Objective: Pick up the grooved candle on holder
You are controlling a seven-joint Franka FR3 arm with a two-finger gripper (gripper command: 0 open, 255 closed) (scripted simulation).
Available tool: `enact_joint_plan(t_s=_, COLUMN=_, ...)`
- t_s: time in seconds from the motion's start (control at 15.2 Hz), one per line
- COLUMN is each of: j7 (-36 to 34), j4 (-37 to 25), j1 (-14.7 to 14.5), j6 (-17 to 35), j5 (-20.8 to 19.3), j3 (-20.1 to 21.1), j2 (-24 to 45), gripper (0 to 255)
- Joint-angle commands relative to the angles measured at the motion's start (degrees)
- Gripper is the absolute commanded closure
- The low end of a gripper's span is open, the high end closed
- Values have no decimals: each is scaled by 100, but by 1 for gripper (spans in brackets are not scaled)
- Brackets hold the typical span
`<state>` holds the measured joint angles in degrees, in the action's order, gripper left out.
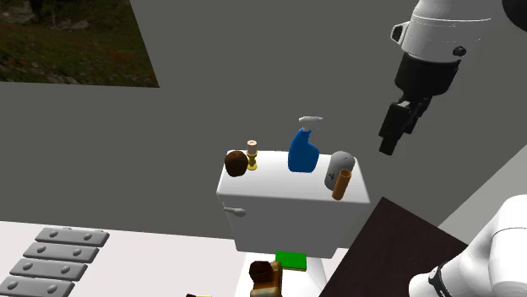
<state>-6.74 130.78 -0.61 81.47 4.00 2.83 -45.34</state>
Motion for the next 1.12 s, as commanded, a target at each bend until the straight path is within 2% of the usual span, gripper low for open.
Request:
enact_joint_plan(t_s=0.0, j7=0, j4=0, j1=0, j6=0, j5=0, j3=0, j2=0, gripper=0)
enact_joint_plan(t_s=0.53, j7=250, j4=-2, j1=15, j6=1442, j5=-83, j3=-14, j2=1298, gripper=0)
enact_joint_plan(t_s=1.06, j7=445, j4=-524, j1=27, j6=2612, j5=-157, j3=-11, j2=2842, gripper=0)
